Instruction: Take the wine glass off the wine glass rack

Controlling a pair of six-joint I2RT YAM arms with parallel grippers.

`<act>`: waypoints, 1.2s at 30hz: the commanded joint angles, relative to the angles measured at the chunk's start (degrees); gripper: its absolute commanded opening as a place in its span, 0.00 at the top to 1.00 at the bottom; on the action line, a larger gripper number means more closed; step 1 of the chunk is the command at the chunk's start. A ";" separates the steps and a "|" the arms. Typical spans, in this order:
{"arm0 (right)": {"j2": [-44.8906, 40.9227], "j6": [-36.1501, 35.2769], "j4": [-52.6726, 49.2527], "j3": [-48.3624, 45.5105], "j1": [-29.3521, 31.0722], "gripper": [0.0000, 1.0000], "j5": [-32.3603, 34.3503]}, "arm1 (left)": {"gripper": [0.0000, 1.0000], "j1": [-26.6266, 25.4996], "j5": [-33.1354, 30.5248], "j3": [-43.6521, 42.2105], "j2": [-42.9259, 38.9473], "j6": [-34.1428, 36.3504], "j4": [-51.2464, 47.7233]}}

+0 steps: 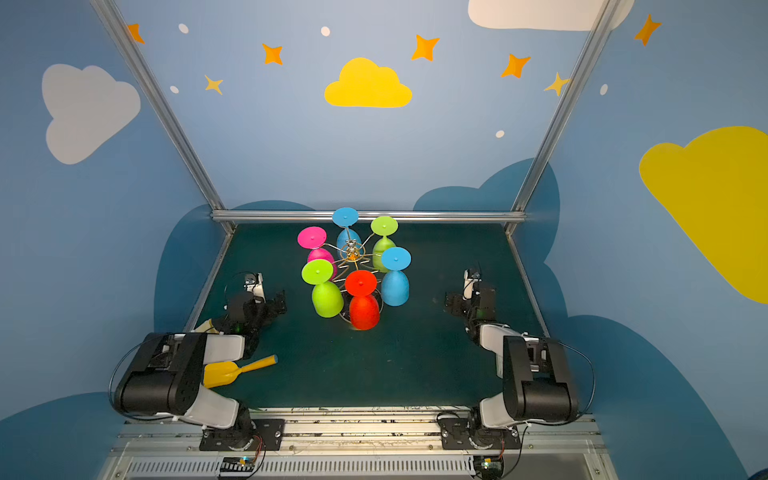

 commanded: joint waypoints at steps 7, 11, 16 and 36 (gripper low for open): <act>-0.88 0.24 0.75 0.83 -0.08 0.01 -0.16 | 0.00 -0.07 -0.31 0.87 -0.07 0.67 -0.36; -0.84 0.22 0.66 0.83 -0.22 0.01 -0.31 | 0.00 -0.07 -0.31 0.88 -0.03 0.67 -0.34; -0.64 0.50 0.46 1.15 -0.37 0.01 -0.09 | 0.00 -0.07 -0.30 0.87 -0.03 0.67 -0.41; -3.90 -4.54 -1.11 2.46 -0.19 0.01 -0.24 | 0.00 -1.62 -1.59 0.71 -2.73 2.70 0.64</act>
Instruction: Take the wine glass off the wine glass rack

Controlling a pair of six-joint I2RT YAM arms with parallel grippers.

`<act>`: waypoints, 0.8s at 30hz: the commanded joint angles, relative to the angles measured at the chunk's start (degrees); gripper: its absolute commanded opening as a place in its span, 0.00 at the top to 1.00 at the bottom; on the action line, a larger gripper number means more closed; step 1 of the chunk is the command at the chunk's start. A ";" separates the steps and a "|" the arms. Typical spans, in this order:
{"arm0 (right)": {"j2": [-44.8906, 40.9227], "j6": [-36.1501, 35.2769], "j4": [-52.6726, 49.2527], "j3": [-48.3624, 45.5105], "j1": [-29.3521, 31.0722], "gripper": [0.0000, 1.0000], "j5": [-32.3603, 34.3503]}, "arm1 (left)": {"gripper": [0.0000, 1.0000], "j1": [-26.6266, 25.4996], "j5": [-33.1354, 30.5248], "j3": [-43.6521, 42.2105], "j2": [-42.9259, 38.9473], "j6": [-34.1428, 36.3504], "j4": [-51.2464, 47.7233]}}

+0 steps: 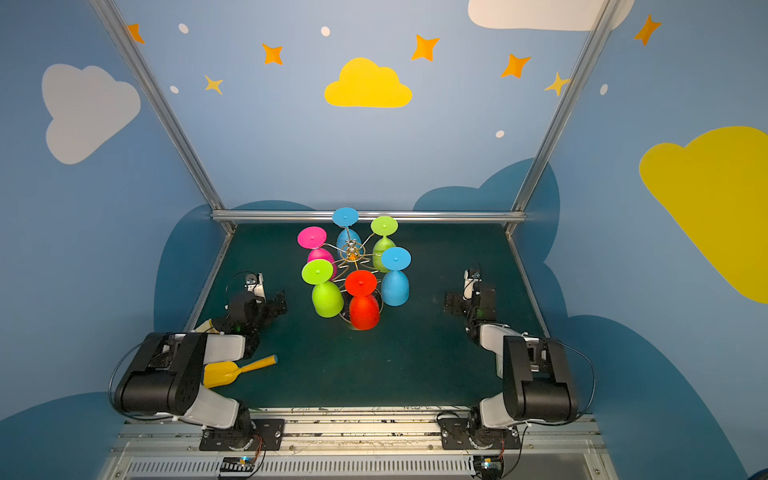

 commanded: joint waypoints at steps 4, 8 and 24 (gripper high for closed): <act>-10.88 10.00 -18.96 12.36 -0.86 0.01 3.65 | 0.00 -2.64 -12.20 8.45 -16.81 -8.47 -28.51; -15.14 24.38 -25.65 18.06 -2.21 0.01 -9.64 | 0.00 -2.38 -7.27 11.75 -29.75 -20.60 -40.89; -20.88 37.30 -21.56 24.06 0.37 0.37 -41.82 | 0.01 2.04 12.62 25.86 -37.79 -12.83 -42.80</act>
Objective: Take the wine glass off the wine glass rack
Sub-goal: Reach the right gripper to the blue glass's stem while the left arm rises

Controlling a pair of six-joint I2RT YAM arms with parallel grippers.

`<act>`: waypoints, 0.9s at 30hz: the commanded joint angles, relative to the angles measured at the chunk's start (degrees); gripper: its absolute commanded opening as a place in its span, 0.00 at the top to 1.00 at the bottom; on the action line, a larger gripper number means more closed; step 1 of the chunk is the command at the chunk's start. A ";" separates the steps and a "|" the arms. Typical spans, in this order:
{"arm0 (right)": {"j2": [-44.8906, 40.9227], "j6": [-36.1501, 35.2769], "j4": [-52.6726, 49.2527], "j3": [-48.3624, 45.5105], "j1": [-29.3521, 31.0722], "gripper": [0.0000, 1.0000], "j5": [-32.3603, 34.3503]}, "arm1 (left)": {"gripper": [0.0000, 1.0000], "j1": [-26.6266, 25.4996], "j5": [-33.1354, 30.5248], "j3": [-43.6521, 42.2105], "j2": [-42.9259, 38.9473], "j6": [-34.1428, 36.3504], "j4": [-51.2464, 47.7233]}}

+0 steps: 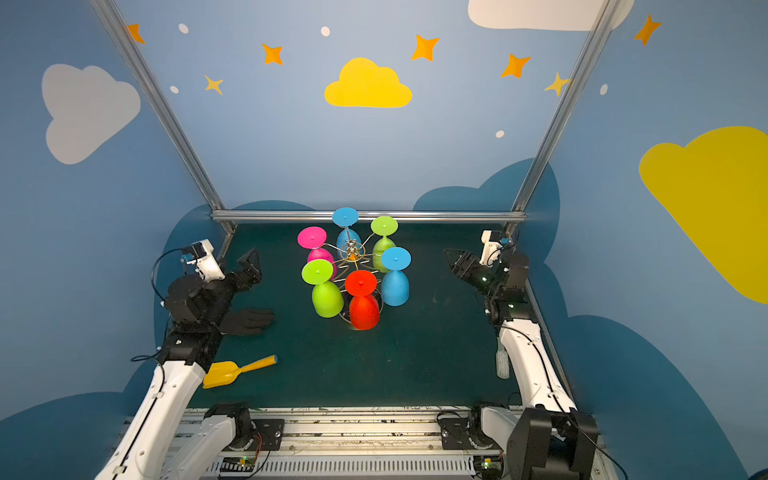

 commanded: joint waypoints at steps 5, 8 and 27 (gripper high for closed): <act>-3.32 -0.88 -5.26 5.79 8.38 0.35 -5.31 | 0.01 3.58 9.52 2.97 1.68 0.24 -3.24; -1.87 -1.53 -9.55 8.92 11.43 0.34 -5.01 | 0.01 4.67 9.37 1.53 -0.32 -0.62 -3.19; 4.48 2.84 -9.32 11.31 17.16 0.46 -3.66 | 0.00 6.24 9.74 0.05 -2.95 -3.92 -3.96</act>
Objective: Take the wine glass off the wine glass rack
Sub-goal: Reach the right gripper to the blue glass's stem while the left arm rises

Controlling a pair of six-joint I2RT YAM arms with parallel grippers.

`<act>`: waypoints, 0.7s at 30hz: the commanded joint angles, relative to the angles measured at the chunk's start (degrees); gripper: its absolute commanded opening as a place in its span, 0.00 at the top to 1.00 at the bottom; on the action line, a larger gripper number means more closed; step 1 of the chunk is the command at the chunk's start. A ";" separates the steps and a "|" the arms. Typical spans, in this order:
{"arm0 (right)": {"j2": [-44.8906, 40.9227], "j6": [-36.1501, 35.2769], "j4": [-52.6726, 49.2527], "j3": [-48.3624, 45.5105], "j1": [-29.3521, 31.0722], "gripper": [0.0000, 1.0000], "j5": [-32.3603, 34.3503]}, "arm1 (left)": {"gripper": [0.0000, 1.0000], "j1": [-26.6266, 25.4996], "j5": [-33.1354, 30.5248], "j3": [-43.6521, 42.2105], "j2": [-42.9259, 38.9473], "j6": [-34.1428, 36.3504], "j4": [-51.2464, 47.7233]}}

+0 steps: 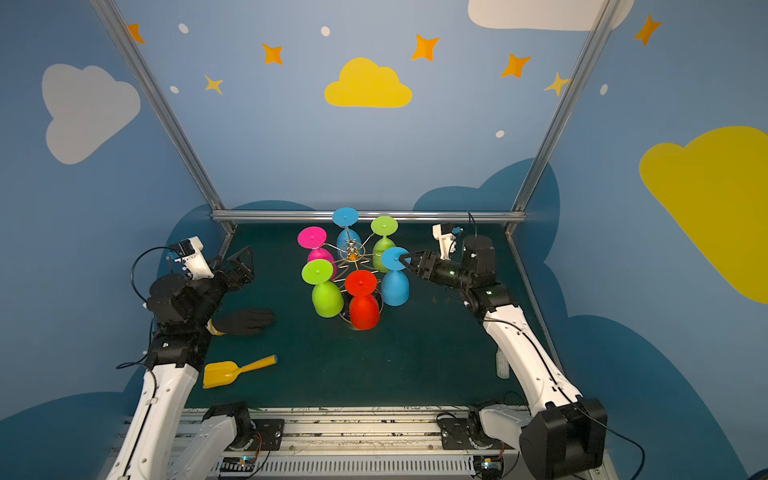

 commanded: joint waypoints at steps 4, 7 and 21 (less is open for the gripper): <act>0.68 1.90 2.51 1.82 0.54 0.52 0.14 | 0.00 0.46 1.19 -0.56 -0.86 -1.04 -0.09; 1.01 2.44 2.90 2.27 0.62 0.56 0.11 | 0.00 0.62 1.20 -0.62 -1.15 -1.11 -0.12; 1.98 3.88 4.34 2.84 0.49 0.81 -0.85 | 0.00 1.22 2.07 -0.60 -1.32 -1.76 -0.09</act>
